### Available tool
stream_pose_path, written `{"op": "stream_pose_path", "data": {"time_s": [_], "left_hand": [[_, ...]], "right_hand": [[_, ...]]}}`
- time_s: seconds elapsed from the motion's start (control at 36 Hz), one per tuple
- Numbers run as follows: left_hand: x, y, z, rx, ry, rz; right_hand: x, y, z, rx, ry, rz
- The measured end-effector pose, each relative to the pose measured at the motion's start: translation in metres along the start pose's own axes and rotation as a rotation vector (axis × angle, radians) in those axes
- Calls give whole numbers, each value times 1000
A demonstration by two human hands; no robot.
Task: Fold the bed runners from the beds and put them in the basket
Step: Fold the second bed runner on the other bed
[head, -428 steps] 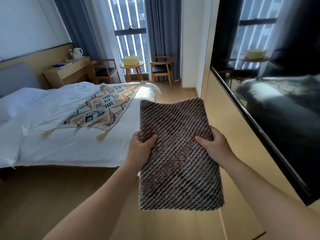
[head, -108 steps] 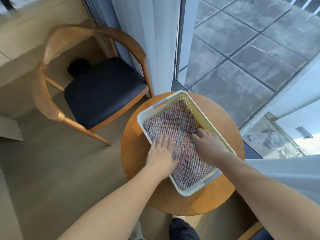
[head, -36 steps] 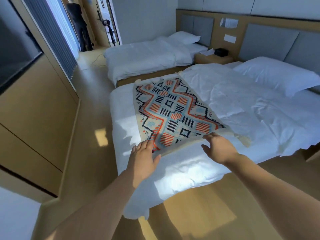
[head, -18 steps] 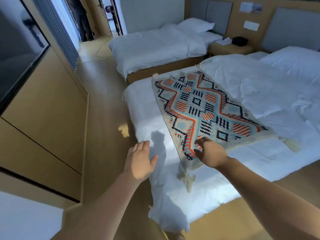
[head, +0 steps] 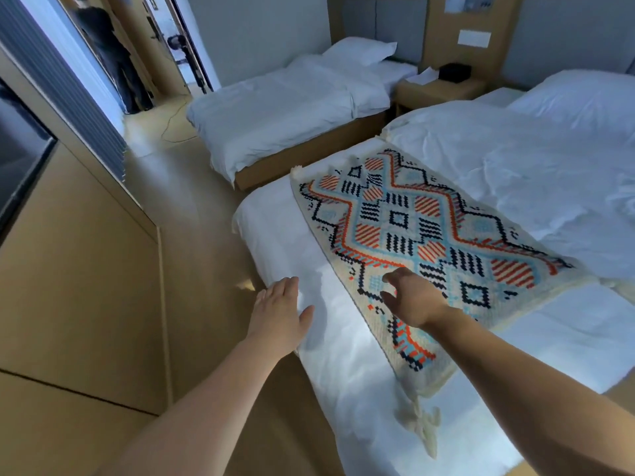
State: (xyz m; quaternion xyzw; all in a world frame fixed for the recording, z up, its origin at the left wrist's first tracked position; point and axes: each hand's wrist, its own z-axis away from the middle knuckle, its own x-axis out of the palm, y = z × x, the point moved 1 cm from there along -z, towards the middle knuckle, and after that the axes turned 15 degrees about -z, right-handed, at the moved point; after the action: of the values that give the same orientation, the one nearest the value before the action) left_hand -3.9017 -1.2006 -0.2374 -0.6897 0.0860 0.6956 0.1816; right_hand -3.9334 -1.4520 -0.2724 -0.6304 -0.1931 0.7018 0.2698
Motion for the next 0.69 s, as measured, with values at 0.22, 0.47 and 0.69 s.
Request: {"op": "stream_pose_path", "data": {"time_s": [0.22,0.47,0.69], "left_hand": [[9,-22,-75,130,-10,2],[36,-50,-174,401,22,38],[55,-87,-232,641,-22,64]], "right_hand": [[-13,11,-37,141,142,-7],[10,-7,-76,375,287,34],[34,-63,-85,631,391,99]]}}
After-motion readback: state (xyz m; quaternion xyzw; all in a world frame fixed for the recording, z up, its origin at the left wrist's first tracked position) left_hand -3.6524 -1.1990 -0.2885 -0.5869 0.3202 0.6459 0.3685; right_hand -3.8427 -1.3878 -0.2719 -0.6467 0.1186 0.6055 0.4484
